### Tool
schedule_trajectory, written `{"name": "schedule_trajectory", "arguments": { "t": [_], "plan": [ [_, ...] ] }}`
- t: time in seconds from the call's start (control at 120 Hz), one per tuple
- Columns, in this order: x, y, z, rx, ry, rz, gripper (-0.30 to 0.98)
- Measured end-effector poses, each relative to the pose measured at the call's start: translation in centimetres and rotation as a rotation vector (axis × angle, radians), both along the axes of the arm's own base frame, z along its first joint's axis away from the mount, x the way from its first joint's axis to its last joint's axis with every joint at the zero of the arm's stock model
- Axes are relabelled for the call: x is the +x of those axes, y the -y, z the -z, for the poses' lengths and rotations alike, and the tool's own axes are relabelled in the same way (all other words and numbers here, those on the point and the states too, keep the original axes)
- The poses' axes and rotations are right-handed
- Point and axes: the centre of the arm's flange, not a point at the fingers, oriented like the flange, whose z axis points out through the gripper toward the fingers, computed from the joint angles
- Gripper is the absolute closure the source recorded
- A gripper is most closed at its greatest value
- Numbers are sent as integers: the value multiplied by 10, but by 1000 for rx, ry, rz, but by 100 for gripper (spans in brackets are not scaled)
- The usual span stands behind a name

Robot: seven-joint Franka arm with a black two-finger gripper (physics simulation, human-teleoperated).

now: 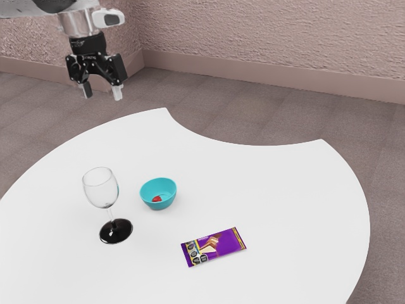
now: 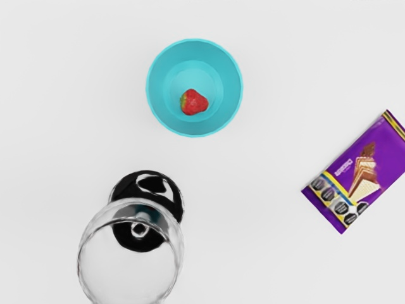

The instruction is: Take strawberry from the bowl

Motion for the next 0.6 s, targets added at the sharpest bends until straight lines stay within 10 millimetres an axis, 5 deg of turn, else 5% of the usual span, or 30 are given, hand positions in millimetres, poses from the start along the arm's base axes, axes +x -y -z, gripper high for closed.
{"name": "schedule_trajectory", "arguments": {
  "t": [0.1, 0.242, 0.367, 0.6],
  "plan": [
    [24, 5, 27, -1, 1, 8, 0],
    [88, -21, 121, -56, -67, -108, 0],
    [78, 7, 200, -98, -171, -218, 0],
    [93, 23, 265, -79, -184, -400, 9]
  ]
}}
